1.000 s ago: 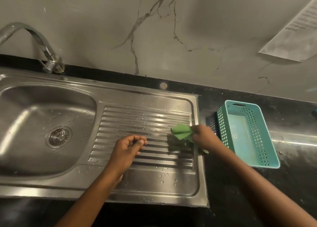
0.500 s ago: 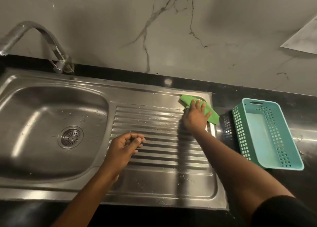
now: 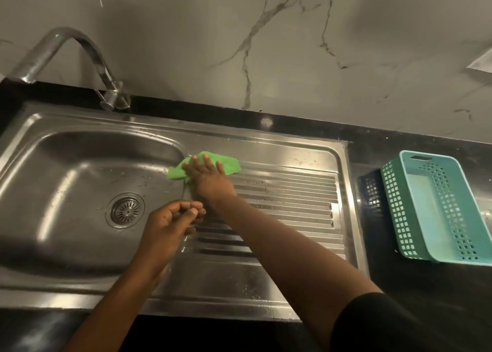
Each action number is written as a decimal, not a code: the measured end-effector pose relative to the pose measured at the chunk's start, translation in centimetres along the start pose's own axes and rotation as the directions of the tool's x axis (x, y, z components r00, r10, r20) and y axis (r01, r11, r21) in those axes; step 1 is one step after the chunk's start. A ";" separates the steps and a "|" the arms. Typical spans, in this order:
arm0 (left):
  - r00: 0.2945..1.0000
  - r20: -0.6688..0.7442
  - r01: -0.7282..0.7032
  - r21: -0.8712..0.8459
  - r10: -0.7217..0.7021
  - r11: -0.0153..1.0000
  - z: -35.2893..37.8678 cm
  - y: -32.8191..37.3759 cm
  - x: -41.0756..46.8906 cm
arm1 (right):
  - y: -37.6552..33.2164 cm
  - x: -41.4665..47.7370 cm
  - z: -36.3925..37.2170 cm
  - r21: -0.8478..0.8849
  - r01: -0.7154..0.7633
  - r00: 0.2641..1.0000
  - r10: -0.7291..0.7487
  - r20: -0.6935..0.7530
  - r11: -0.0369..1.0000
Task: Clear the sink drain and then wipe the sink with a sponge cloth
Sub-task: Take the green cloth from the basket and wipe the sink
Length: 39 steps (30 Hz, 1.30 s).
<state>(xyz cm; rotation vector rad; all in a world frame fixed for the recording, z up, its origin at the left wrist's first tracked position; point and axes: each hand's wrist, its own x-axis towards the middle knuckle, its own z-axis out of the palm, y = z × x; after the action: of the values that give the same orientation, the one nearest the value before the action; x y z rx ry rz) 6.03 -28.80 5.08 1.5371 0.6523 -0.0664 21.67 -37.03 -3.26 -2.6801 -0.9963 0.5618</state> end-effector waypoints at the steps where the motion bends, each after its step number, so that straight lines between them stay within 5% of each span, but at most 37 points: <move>1: 1.000 -0.009 0.000 -0.011 0.000 1.000 -0.1 0.1 0.2 | 0.4 -0.2 -0.3 -0.019 0.050 0.999 -0.049 0.016 0.999; 4: 1.000 -0.011 0.002 -0.037 -0.003 0.999 -0.2 0.1 0.7 | 3.9 -2.7 -1.7 -0.003 0.091 0.995 -0.091 -0.043 0.996; 15: 0.997 0.076 -0.004 -0.034 0.007 0.999 0.0 0.7 0.8 | 19.1 -16.3 -3.7 0.107 -0.394 0.886 0.408 -0.219 0.913; 20: 1.000 0.012 -0.004 -0.076 0.005 0.997 -0.7 0.6 -0.3 | 13.5 -12.8 -2.1 0.360 -0.599 0.663 0.695 -0.277 0.715; 22: 1.000 -0.024 0.000 -0.101 -0.002 0.995 -1.1 0.4 -1.0 | 8.7 -10.2 -1.2 0.305 -0.562 0.727 0.635 -0.262 0.769; 26: 0.996 -0.094 -0.024 -0.116 0.013 0.993 -1.4 0.5 -2.3 | -1.6 -5.3 1.1 0.134 -0.228 0.963 0.243 -0.115 0.964; 33: 0.989 -0.140 -0.064 -0.097 0.051 0.993 -1.2 0.8 -3.9 | 2.0 -8.1 0.1 0.033 0.005 0.997 -0.002 -0.083 0.999; 39: 0.996 -0.077 -0.040 -0.074 0.034 0.996 0.0 -0.3 -5.0 | 12.3 -19.1 -1.2 0.093 -0.278 0.932 0.292 -0.215 0.956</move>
<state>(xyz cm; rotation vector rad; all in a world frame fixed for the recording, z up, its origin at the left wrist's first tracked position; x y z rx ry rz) 1.73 -30.59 6.97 1.4838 0.6782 0.0443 16.02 -58.95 -1.18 -2.7724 -0.5243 0.3184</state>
